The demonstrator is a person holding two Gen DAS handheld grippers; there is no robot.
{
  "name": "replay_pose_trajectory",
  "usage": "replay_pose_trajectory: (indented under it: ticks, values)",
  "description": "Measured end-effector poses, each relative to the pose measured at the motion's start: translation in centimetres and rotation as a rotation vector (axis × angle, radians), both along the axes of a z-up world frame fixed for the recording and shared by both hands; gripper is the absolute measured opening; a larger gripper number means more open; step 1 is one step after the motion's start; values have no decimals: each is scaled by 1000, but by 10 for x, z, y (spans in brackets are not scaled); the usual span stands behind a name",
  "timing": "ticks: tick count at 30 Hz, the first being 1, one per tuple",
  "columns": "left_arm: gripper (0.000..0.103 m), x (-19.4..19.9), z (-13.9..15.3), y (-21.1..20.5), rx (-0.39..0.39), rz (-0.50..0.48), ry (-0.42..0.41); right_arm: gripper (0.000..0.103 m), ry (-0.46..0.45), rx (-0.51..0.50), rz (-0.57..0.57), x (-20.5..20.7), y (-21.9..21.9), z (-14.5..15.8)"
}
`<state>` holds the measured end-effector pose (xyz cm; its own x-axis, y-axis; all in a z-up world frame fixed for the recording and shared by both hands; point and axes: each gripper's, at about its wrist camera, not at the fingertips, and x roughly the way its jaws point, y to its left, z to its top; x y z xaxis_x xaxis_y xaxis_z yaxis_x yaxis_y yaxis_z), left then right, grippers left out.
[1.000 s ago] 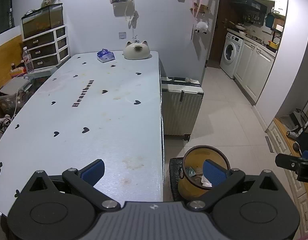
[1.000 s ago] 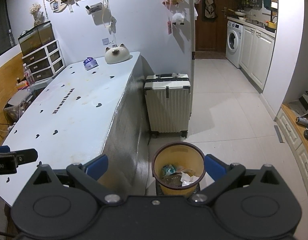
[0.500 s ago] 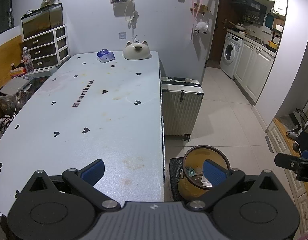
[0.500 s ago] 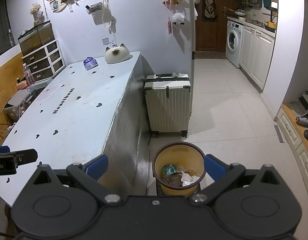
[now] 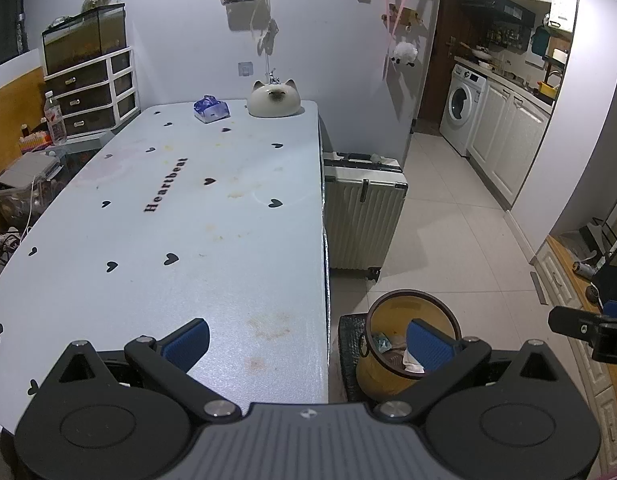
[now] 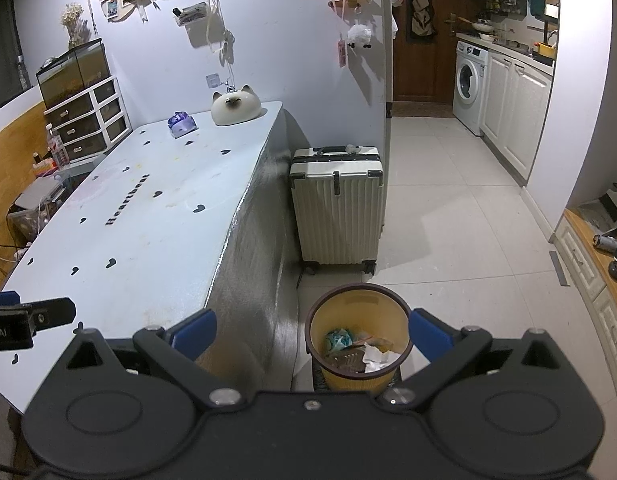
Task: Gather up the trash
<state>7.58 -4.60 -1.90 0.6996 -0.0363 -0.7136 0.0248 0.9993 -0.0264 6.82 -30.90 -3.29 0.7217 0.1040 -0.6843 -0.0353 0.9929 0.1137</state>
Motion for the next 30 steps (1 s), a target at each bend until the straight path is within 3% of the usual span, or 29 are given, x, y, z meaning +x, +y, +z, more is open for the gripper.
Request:
replay_pose_trajectory:
  ticks: [30]
  values:
    - [103,7,-3,0,-3,-6,10,103,4,-12,10,9,-1,-3]
